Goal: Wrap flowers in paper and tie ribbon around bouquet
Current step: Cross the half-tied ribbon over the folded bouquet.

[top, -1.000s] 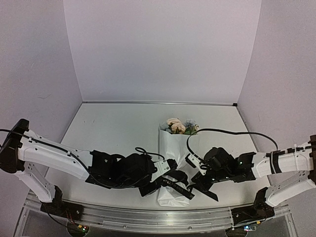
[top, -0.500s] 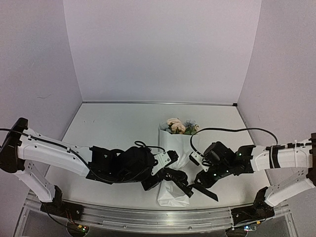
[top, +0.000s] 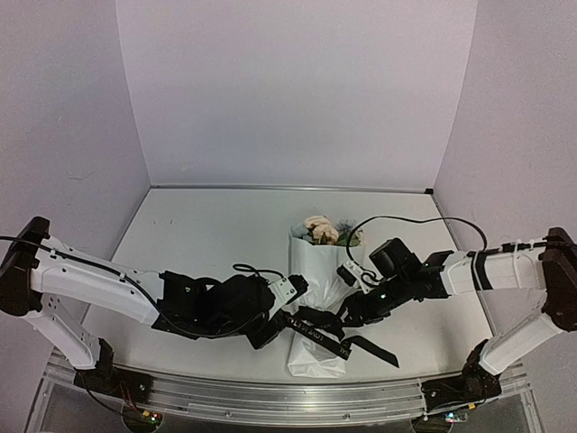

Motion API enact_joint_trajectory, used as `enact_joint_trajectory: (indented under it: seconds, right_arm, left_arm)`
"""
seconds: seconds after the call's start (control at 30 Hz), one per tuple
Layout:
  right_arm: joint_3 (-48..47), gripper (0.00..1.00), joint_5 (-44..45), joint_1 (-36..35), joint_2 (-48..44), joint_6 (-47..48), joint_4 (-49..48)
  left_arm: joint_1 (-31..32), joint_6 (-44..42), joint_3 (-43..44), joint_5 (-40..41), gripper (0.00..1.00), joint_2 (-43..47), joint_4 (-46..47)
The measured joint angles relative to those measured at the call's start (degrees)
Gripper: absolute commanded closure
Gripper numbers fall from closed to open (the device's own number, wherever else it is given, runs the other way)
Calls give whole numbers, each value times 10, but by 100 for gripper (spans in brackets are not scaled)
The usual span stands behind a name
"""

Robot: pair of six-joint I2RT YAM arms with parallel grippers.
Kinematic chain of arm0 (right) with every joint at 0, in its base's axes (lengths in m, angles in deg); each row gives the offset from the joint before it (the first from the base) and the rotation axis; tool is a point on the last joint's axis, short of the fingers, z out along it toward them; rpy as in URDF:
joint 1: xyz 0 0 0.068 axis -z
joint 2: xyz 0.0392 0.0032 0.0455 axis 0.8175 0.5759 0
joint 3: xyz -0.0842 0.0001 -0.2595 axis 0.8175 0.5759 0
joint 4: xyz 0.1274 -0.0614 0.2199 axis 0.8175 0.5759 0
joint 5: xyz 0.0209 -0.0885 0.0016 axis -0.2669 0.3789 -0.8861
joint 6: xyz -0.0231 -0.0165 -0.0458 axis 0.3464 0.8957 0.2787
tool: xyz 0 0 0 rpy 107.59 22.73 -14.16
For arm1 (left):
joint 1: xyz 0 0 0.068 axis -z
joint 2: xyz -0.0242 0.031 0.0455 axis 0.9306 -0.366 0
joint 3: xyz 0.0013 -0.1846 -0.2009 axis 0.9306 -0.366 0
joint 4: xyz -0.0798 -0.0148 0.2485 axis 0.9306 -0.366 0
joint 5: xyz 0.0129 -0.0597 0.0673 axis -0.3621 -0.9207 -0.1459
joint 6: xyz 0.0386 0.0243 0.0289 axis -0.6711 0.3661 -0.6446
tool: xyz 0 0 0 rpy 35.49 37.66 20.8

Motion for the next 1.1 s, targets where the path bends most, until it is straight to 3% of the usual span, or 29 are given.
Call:
enact_joint_trajectory:
  seconds: [0.4, 0.53, 0.73, 1.1]
  right_arm:
    - [-5, 53, -32, 5, 52, -2, -44]
    - [-5, 48, -35, 5, 53, -8, -49]
    - [7, 40, -27, 15, 19, -29, -49]
    - [30, 43, -25, 24, -10, -111, -49]
  left_arm:
    - [-4, 30, 0, 31, 100, 8, -19]
    - [-4, 40, 0, 44, 100, 9, -29]
    - [-4, 48, -5, 57, 100, 19, -35]
    - [-4, 58, -45, 48, 100, 65, -41]
